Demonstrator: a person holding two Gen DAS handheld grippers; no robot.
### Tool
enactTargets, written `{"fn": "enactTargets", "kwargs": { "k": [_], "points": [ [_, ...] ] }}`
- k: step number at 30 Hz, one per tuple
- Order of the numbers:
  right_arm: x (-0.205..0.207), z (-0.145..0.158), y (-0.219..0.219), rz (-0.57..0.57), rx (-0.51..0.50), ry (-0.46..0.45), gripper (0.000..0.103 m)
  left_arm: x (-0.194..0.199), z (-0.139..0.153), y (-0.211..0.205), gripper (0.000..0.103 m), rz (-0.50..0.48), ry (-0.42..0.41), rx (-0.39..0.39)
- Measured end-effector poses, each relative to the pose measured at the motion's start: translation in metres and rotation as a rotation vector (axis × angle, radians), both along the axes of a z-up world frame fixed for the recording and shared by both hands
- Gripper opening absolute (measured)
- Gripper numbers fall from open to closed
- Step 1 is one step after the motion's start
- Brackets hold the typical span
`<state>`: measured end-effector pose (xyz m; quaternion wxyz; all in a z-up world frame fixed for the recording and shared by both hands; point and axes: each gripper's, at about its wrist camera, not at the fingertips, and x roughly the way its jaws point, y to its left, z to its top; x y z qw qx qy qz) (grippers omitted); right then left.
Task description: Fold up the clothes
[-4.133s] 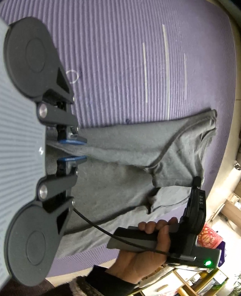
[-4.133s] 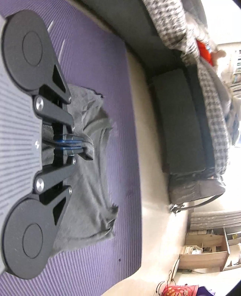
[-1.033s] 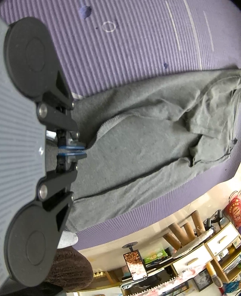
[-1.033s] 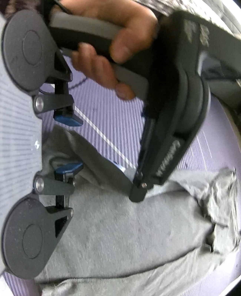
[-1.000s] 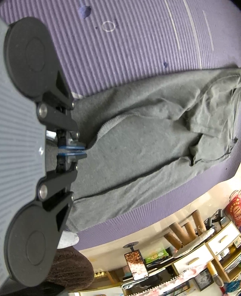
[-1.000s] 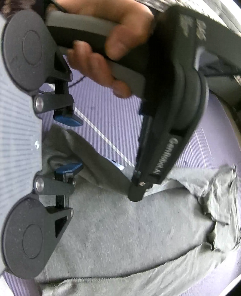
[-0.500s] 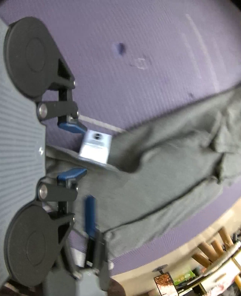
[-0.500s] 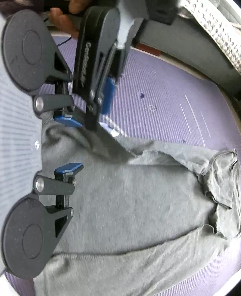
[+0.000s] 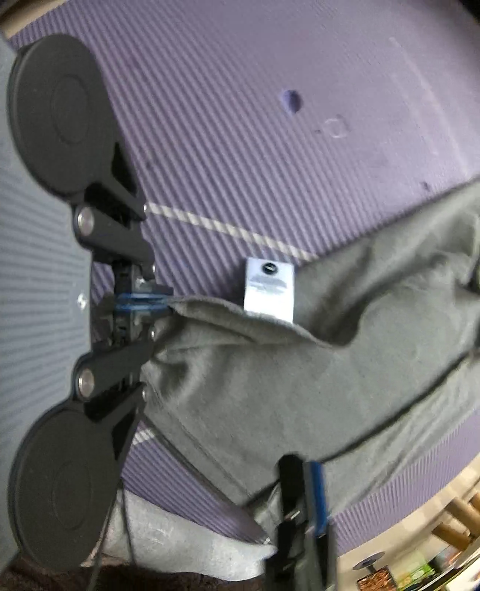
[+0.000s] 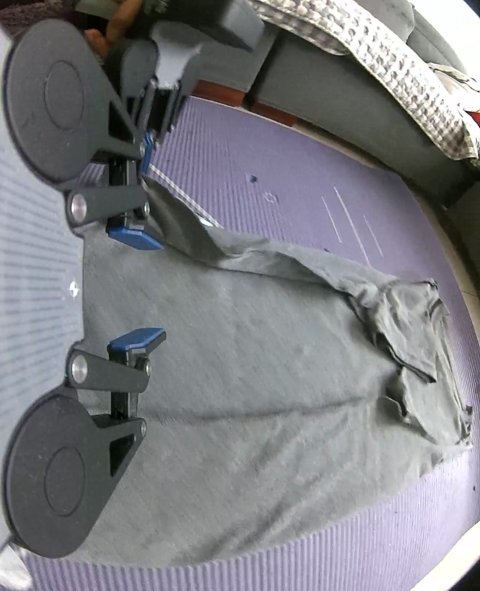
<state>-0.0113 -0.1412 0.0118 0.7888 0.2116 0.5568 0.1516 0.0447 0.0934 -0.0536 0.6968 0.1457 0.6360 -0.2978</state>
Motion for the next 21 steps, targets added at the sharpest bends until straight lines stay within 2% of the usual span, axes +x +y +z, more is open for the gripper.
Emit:
{"fn": "enactTargets", "kwargs": {
  "k": [4, 9, 11, 13, 19, 21],
  "points": [
    [0.017, 0.007, -0.014, -0.024, 0.002, -0.029, 0.049, -0.023, 0.014, -0.030, 0.003, -0.083, -0.037, -0.031],
    [0.061, 0.000, -0.035, -0.121, 0.102, -0.045, 0.049, -0.040, 0.001, -0.065, 0.003, -0.154, -0.021, -0.050],
    [0.087, -0.009, -0.042, -0.165, 0.134, -0.055, 0.049, -0.038, -0.011, -0.073, 0.003, -0.153, 0.000, -0.047],
    [0.108, -0.016, -0.044, -0.185, 0.123, -0.059, 0.049, -0.034, -0.022, -0.073, 0.003, -0.135, 0.030, -0.051],
    [0.175, -0.052, -0.035, -0.257, 0.121, -0.052, 0.049, -0.023, -0.024, -0.053, 0.003, -0.085, 0.079, -0.142],
    [0.191, -0.068, -0.029, -0.289, 0.148, -0.046, 0.044, -0.020, -0.025, -0.049, 0.003, -0.080, 0.092, -0.171]
  ]
}}
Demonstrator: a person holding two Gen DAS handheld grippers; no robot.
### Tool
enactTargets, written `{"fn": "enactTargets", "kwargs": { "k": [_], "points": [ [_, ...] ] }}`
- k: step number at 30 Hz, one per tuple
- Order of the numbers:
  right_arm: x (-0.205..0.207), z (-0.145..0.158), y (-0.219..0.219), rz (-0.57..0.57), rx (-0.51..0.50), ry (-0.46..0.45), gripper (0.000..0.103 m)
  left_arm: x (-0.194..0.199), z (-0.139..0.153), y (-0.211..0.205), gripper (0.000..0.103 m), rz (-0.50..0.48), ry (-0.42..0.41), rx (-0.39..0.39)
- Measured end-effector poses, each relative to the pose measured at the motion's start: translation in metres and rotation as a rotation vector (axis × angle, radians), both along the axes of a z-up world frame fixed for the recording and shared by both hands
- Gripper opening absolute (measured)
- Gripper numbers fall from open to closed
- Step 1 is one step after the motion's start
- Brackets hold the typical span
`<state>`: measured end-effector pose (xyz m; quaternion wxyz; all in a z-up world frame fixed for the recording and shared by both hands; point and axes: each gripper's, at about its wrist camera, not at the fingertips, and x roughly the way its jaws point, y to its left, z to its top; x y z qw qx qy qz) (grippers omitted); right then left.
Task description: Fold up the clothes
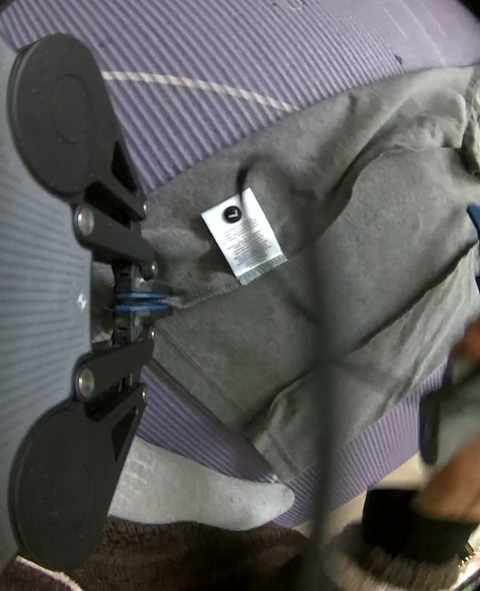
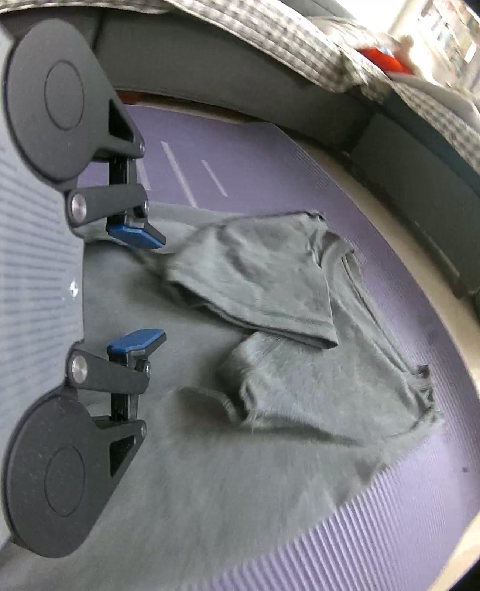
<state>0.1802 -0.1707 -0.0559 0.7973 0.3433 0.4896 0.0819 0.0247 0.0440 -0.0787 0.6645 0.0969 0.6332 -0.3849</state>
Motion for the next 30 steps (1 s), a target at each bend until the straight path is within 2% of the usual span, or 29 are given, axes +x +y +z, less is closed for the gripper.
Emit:
{"fn": "enactTargets", "kwargs": {
  "k": [2, 3, 4, 5, 9, 15, 18, 21, 22, 23, 24, 25, 26, 28, 30],
  "points": [
    [0.004, -0.003, 0.004, -0.018, 0.019, -0.030, 0.043, 0.002, -0.001, 0.003, 0.003, 0.001, 0.012, -0.017],
    [0.007, -0.004, 0.006, -0.017, 0.019, -0.036, 0.037, 0.003, -0.001, 0.004, 0.003, 0.002, 0.018, -0.027],
    [0.010, -0.004, 0.010, -0.011, 0.008, -0.051, 0.026, 0.004, -0.002, 0.006, 0.003, 0.002, 0.025, -0.039],
    [0.013, -0.004, 0.013, 0.009, -0.011, -0.067, 0.004, 0.005, -0.001, 0.008, 0.003, 0.003, 0.034, -0.053],
    [0.019, 0.010, 0.015, 0.037, -0.068, -0.126, 0.004, 0.005, 0.007, 0.014, 0.003, 0.003, 0.038, -0.111],
    [0.037, 0.048, 0.006, 0.112, -0.136, -0.199, 0.004, 0.002, 0.015, 0.010, 0.003, -0.025, 0.019, -0.148],
    [0.047, 0.059, 0.006, 0.176, -0.198, -0.207, 0.004, 0.001, 0.012, 0.005, 0.003, -0.043, 0.026, -0.130],
    [0.057, 0.056, 0.011, 0.249, -0.263, -0.169, 0.004, 0.003, 0.004, 0.001, 0.006, -0.051, 0.044, -0.089],
    [0.058, 0.053, 0.013, 0.267, -0.284, -0.150, 0.005, 0.003, 0.003, 0.000, 0.009, -0.056, 0.049, -0.085],
    [0.059, 0.049, 0.014, 0.282, -0.305, -0.126, 0.010, 0.003, 0.002, -0.001, 0.011, -0.066, 0.057, -0.084],
    [0.059, 0.046, 0.013, 0.286, -0.315, -0.111, 0.016, 0.004, 0.003, 0.001, 0.019, -0.070, 0.064, -0.092],
    [0.057, 0.045, 0.011, 0.287, -0.323, -0.100, 0.020, 0.005, 0.005, 0.003, 0.033, -0.071, 0.070, -0.103],
    [0.052, 0.048, 0.007, 0.278, -0.322, -0.102, 0.028, 0.006, 0.007, 0.003, 0.039, -0.067, 0.073, -0.123],
    [0.041, 0.054, -0.003, 0.261, -0.322, -0.111, 0.030, 0.005, 0.008, 0.003, 0.049, -0.060, 0.059, -0.136],
    [0.027, 0.067, -0.015, 0.259, -0.329, -0.124, 0.031, 0.008, 0.015, 0.011, 0.054, -0.030, 0.036, -0.145]
  ]
}}
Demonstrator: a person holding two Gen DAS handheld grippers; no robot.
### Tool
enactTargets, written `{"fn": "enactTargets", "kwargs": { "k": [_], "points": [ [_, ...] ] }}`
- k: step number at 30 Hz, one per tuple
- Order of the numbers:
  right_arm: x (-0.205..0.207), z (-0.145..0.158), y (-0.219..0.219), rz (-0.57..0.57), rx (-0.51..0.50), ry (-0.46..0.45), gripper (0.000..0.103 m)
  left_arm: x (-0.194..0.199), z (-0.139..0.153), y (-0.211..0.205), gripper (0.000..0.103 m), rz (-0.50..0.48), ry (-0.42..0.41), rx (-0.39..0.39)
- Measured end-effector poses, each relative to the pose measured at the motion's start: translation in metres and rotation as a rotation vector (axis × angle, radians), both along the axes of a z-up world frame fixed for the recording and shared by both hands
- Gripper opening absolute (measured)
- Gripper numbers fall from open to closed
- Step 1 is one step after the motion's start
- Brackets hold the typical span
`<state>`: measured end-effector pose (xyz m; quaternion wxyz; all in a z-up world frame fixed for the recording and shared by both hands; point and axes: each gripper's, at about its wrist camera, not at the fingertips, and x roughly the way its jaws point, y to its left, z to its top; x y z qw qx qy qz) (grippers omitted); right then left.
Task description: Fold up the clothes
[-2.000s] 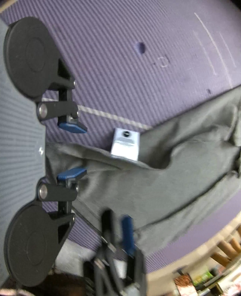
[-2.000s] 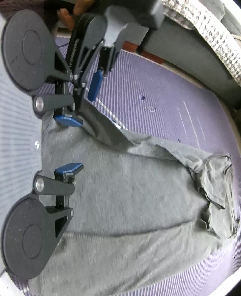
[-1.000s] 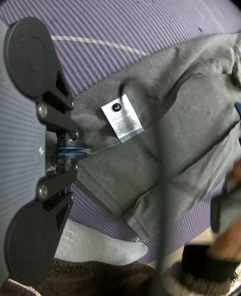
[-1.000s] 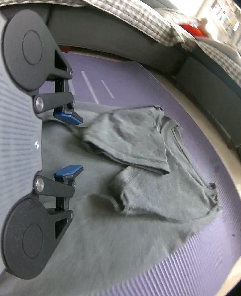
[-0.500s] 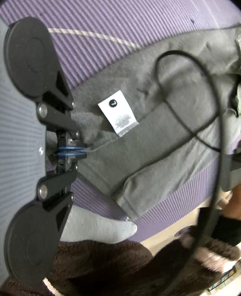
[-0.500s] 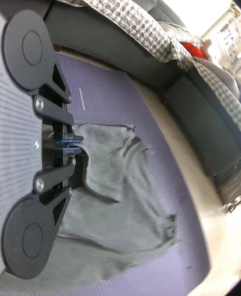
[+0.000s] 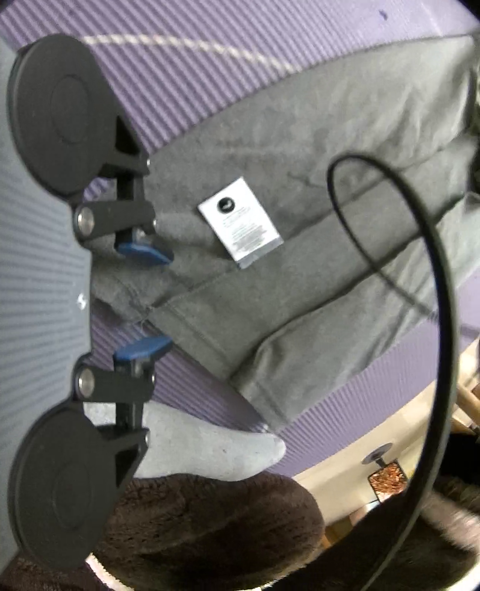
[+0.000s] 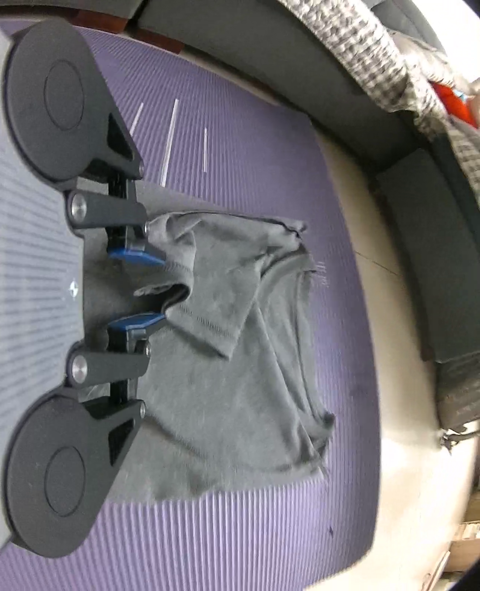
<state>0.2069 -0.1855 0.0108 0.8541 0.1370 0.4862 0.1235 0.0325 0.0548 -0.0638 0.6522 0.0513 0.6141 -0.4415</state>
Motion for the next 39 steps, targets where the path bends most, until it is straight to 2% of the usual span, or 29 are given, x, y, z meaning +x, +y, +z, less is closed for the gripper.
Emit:
{"fn": "enactTargets", "kwargs": {
  "k": [3, 5, 7, 12, 15, 20, 25, 29, 33, 36, 38, 39],
  "points": [
    [-0.031, 0.020, -0.012, 0.033, -0.044, -0.007, 0.034, 0.004, 0.004, 0.008, 0.054, 0.051, -0.019, 0.006],
    [-0.061, 0.032, -0.018, 0.072, -0.080, -0.009, 0.039, 0.007, 0.005, 0.014, 0.055, 0.101, -0.027, 0.015],
    [-0.094, 0.037, -0.019, 0.107, -0.093, 0.011, 0.039, 0.010, 0.006, 0.019, 0.057, 0.139, -0.035, 0.034],
    [-0.175, 0.035, -0.008, 0.197, -0.084, 0.104, 0.039, 0.015, 0.005, 0.023, 0.059, 0.246, -0.054, 0.109],
    [-0.202, 0.036, 0.001, 0.228, -0.075, 0.134, 0.039, 0.018, 0.009, 0.024, 0.059, 0.285, -0.070, 0.128],
    [-0.246, 0.034, 0.023, 0.251, -0.001, 0.196, 0.039, 0.028, 0.031, 0.006, 0.059, 0.272, -0.161, 0.171],
    [-0.271, 0.020, 0.054, 0.306, 0.030, 0.241, 0.039, 0.047, 0.039, -0.029, 0.059, 0.230, -0.225, 0.233],
    [-0.277, 0.009, 0.076, 0.363, 0.012, 0.252, 0.039, 0.072, 0.035, -0.047, 0.059, 0.239, -0.230, 0.270],
    [-0.277, -0.001, 0.085, 0.371, 0.036, 0.271, 0.038, 0.099, 0.030, -0.067, 0.058, 0.244, -0.233, 0.322],
    [-0.277, -0.001, 0.090, 0.380, 0.030, 0.251, 0.038, 0.116, 0.024, -0.086, 0.058, 0.239, -0.262, 0.377],
    [-0.277, -0.001, 0.090, 0.375, 0.037, 0.239, 0.033, 0.128, 0.019, -0.098, 0.057, 0.240, -0.288, 0.417],
    [-0.277, -0.001, 0.089, 0.369, 0.044, 0.237, 0.027, 0.133, 0.017, -0.102, 0.056, 0.241, -0.294, 0.433]
  ]
}}
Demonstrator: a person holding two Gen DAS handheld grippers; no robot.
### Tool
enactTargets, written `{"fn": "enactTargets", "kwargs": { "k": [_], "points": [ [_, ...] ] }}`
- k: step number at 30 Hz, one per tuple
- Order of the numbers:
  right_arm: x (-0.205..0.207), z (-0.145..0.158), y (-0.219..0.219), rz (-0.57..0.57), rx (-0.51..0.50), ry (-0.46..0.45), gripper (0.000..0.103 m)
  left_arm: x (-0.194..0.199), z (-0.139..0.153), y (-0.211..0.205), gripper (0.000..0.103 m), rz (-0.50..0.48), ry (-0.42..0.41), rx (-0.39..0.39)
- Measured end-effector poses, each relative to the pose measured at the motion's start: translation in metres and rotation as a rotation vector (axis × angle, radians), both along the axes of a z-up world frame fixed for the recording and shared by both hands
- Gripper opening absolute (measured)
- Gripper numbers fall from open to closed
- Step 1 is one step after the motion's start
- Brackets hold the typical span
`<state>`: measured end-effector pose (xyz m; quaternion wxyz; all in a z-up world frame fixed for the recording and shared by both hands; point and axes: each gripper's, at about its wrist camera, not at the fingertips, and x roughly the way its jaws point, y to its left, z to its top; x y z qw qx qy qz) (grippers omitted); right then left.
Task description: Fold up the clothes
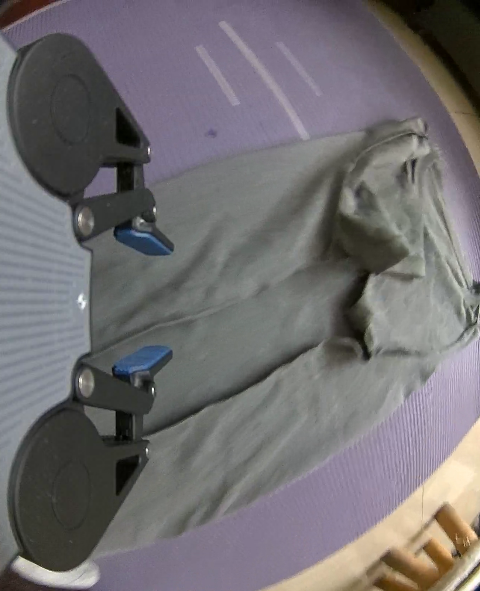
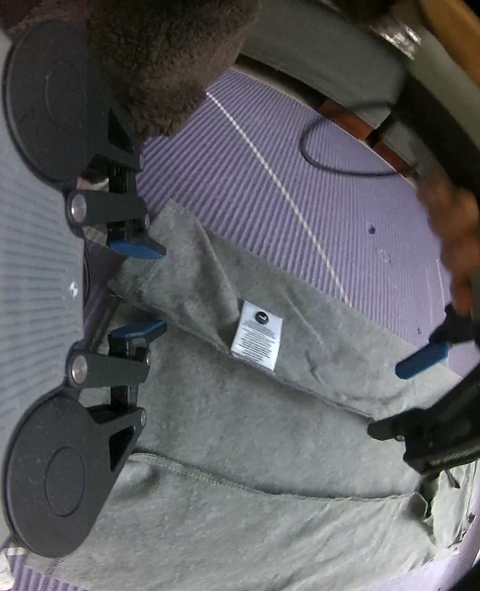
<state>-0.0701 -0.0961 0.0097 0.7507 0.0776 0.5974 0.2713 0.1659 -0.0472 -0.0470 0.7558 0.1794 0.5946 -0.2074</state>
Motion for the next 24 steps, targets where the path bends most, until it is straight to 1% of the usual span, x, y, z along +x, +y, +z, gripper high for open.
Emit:
{"fn": "enactTargets", "kwargs": {
  "k": [1, 2, 3, 4, 6, 8, 10, 11, 16, 20, 23, 24],
  "points": [
    [0.000, 0.000, -0.001, -0.009, 0.006, 0.001, 0.022, 0.005, -0.003, -0.004, 0.054, 0.002, -0.002, 0.017],
    [0.001, -0.001, -0.003, -0.020, 0.011, 0.005, 0.014, 0.011, -0.008, -0.008, 0.051, 0.006, 0.001, 0.036],
    [0.004, -0.002, -0.004, -0.028, 0.015, 0.013, 0.008, 0.016, -0.012, -0.012, 0.030, 0.011, 0.008, 0.057],
    [0.006, -0.002, -0.008, -0.044, 0.031, 0.033, 0.006, 0.018, -0.015, -0.013, 0.005, 0.015, 0.015, 0.065],
    [0.010, -0.002, -0.015, -0.066, 0.068, 0.066, 0.002, 0.020, -0.015, -0.013, 0.004, 0.033, 0.023, 0.062],
    [0.013, 0.002, -0.025, -0.086, 0.103, 0.099, 0.001, 0.020, -0.012, -0.014, 0.003, 0.032, 0.007, 0.068],
    [0.013, 0.009, -0.033, -0.092, 0.113, 0.104, 0.001, 0.019, -0.008, -0.014, 0.003, 0.032, -0.011, 0.074],
    [0.013, 0.012, -0.039, -0.094, 0.111, 0.104, 0.001, 0.019, -0.005, -0.014, 0.003, 0.038, -0.019, 0.071],
    [0.020, 0.000, -0.052, -0.130, 0.078, 0.126, 0.001, 0.022, 0.000, -0.012, 0.003, 0.075, -0.035, 0.057],
    [0.025, -0.011, -0.056, -0.148, 0.054, 0.150, 0.001, 0.026, -0.006, -0.012, 0.005, 0.096, -0.029, 0.072],
    [0.024, -0.013, -0.055, -0.146, 0.054, 0.178, 0.002, 0.023, -0.009, -0.011, 0.017, 0.096, -0.025, 0.077],
    [0.024, -0.013, -0.056, -0.143, 0.048, 0.179, 0.002, 0.022, -0.010, -0.010, 0.027, 0.098, -0.025, 0.066]
  ]
}}
